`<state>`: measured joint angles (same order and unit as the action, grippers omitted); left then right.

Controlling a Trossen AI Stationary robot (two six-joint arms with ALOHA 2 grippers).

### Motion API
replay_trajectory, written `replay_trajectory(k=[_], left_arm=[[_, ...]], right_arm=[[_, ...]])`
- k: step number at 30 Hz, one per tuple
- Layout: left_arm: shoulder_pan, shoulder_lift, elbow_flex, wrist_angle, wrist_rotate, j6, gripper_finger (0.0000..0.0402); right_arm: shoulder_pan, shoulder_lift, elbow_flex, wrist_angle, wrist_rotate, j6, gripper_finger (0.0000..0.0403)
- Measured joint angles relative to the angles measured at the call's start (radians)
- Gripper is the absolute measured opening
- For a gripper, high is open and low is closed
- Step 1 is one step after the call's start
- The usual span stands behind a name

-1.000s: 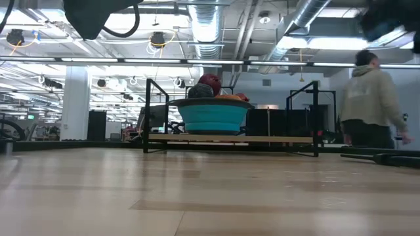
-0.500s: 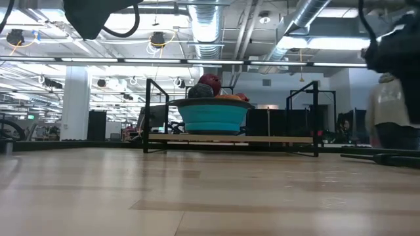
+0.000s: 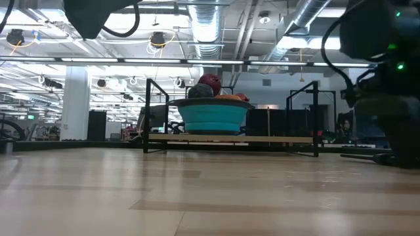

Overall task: Pick & Place Fruit
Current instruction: Put the black knife on the shelf

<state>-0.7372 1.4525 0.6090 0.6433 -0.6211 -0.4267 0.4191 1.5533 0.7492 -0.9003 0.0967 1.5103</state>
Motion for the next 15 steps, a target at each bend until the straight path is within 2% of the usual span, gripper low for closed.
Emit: replay_trajectory(k=[4, 10, 11, 15], left_arm=[[0.0, 0.0, 0.0, 0.002, 0.0, 0.0, 0.0346], [0.0, 0.0, 0.0, 0.002, 0.0, 0.0, 0.0346], [0.0, 0.0, 0.0, 0.002, 0.0, 0.0, 0.0346], [0.0, 0.0, 0.0, 0.003, 0.0, 0.0, 0.0346]], right_arm=[[-0.011, 0.039, 0.007, 0.014, -0.024, -0.033, 0.0201], [-0.023, 0.029, 0.004, 0.058, -0.03, -0.07, 0.0082], [-0.023, 0.02, 0.003, 0.06, -0.031, -0.07, 0.007], [-0.022, -0.017, 0.001, 0.088, -0.036, -0.04, 0.0071]])
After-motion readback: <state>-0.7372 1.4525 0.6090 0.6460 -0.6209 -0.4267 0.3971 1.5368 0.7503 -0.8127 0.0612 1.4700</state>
